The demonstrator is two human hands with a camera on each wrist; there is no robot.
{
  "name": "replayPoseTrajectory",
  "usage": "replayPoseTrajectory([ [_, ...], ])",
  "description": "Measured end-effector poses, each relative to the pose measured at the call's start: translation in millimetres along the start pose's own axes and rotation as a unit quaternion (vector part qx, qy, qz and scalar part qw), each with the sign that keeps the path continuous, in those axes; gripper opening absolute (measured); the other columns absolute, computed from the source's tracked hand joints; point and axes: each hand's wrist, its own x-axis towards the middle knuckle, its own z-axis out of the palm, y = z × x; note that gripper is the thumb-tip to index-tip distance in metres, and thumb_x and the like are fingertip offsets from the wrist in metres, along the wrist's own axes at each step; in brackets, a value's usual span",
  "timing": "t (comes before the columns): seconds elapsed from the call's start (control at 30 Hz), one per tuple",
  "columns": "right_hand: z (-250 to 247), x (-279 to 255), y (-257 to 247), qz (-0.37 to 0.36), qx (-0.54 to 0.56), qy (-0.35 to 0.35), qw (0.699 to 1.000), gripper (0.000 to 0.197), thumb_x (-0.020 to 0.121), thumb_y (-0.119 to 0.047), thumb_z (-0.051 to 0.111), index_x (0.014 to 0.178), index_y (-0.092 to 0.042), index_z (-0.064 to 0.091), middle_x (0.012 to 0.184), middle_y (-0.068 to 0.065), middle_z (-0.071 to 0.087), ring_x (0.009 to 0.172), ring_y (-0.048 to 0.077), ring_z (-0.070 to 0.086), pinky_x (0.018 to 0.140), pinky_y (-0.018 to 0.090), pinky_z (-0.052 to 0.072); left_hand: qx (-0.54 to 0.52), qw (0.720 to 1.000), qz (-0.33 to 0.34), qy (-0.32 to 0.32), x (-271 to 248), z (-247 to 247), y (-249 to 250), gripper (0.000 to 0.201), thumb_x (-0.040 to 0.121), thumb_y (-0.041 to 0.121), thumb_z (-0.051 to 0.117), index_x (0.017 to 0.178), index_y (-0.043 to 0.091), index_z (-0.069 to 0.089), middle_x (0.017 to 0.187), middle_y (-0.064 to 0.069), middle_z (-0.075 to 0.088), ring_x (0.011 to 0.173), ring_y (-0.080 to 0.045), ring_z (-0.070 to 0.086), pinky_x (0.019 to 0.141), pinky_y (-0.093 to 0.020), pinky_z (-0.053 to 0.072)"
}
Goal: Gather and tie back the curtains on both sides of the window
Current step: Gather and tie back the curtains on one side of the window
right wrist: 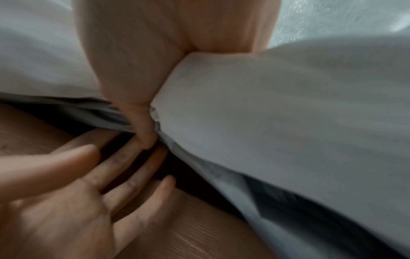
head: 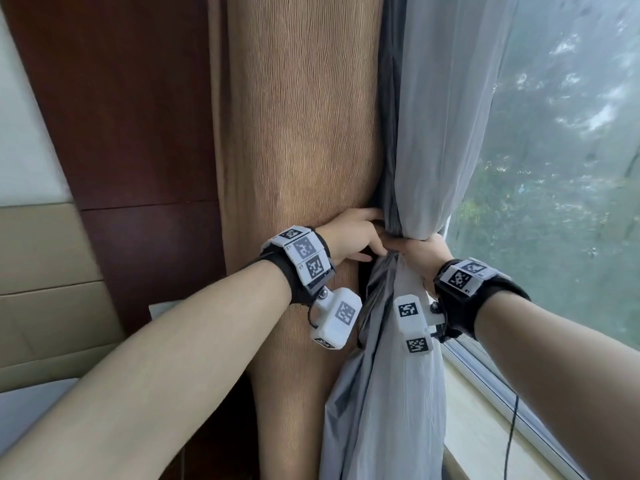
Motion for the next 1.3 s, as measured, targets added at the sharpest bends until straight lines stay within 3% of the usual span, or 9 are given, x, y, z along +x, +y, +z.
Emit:
replayPoseTrajectory([
  [0.17,-1,-2,0,0.026,-0.008,0.026,0.999,0.021,0.082,-0.019,0.085,0.098,-0.015,0.072,0.105,0.013,0.078,0.098,0.033,0.074,0.096,0.050,0.060,0.013,0.997,0.016,0.069,0,-7,-1,0.059,0.087,-0.010,0.063,0.138,0.020,0.063,0.120,0.003,0.058,0.120,-0.018,0.053,0.087,-0.031,0.050],
  [0.23,-2,-6,-1,0.028,-0.010,0.014,0.999,0.025,0.081,-0.019,0.085,0.102,-0.013,0.072,0.102,0.013,0.078,0.096,0.035,0.075,0.095,0.054,0.060,0.010,0.997,0.014,0.078,0,-11,-2,0.066,0.083,-0.012,0.064,0.142,0.017,0.057,0.119,0.003,0.059,0.126,-0.022,0.054,0.094,-0.030,0.050],
  [0.4,-2,-24,-10,-0.006,0.004,-0.099,0.995,0.025,0.083,-0.019,0.087,0.103,-0.025,0.074,0.099,-0.007,0.081,0.096,0.011,0.075,0.085,0.029,0.058,-0.043,0.998,-0.005,0.041,-1,-3,-4,0.110,0.060,-0.012,0.061,0.161,0.020,0.032,0.156,-0.010,0.047,0.142,-0.032,0.046,0.115,-0.046,0.045],
  [0.53,-3,-28,-13,-0.023,-0.005,-0.129,0.991,0.024,0.084,-0.013,0.086,0.102,-0.025,0.076,0.101,-0.008,0.081,0.091,0.003,0.076,0.082,0.020,0.057,-0.074,0.997,0.005,-0.011,-3,0,-4,0.102,0.069,-0.025,0.047,0.158,0.024,0.036,0.149,-0.011,0.056,0.135,-0.036,0.054,0.105,-0.050,0.053],
  [0.73,-1,-16,-7,-0.008,-0.001,-0.052,0.999,0.029,0.079,-0.023,0.091,0.104,-0.020,0.077,0.103,0.005,0.081,0.100,0.021,0.076,0.096,0.043,0.061,-0.071,0.997,0.021,-0.017,-6,-12,1,0.071,0.080,-0.022,0.053,0.141,0.012,0.058,0.129,-0.021,0.070,0.122,-0.034,0.066,0.086,-0.033,0.056],
  [0.93,2,-8,-5,0.022,0.001,-0.028,0.999,0.064,0.055,-0.041,0.092,0.112,-0.017,0.076,0.100,0.005,0.081,0.093,0.029,0.078,0.093,0.053,0.062,-0.039,0.999,0.005,-0.009,-8,-20,-1,0.065,0.079,-0.013,0.059,0.132,0.023,0.066,0.126,0.000,0.069,0.130,-0.020,0.055,0.108,-0.042,0.045],
  [1.1,2,-9,-2,0.010,0.008,-0.019,1.000,0.052,0.071,-0.036,0.088,0.117,-0.017,0.072,0.106,0.007,0.079,0.096,0.031,0.076,0.095,0.054,0.061,-0.055,0.997,-0.006,0.048,-4,-22,-6,0.086,0.064,0.000,0.068,0.146,0.026,0.055,0.151,-0.002,0.052,0.142,-0.025,0.042,0.117,-0.048,0.034],
  [1.2,2,-11,-2,0.001,0.003,-0.031,1.000,0.068,0.061,-0.051,0.092,0.119,-0.020,0.072,0.107,0.002,0.080,0.098,0.026,0.076,0.097,0.050,0.060,-0.070,0.997,-0.001,0.045,-4,-17,-6,0.090,0.076,-0.012,0.061,0.157,0.021,0.041,0.159,-0.004,0.045,0.149,-0.024,0.036,0.110,-0.036,0.031],
  [1.3,2,-15,-7,-0.017,-0.007,-0.082,0.996,0.053,0.067,-0.041,0.097,0.113,-0.025,0.075,0.104,-0.006,0.081,0.102,0.017,0.076,0.101,0.044,0.059,-0.081,0.997,-0.008,0.019,-4,-10,-6,0.108,0.058,-0.004,0.066,0.159,0.022,0.038,0.157,-0.005,0.049,0.147,-0.025,0.041,0.117,-0.034,0.032],
])
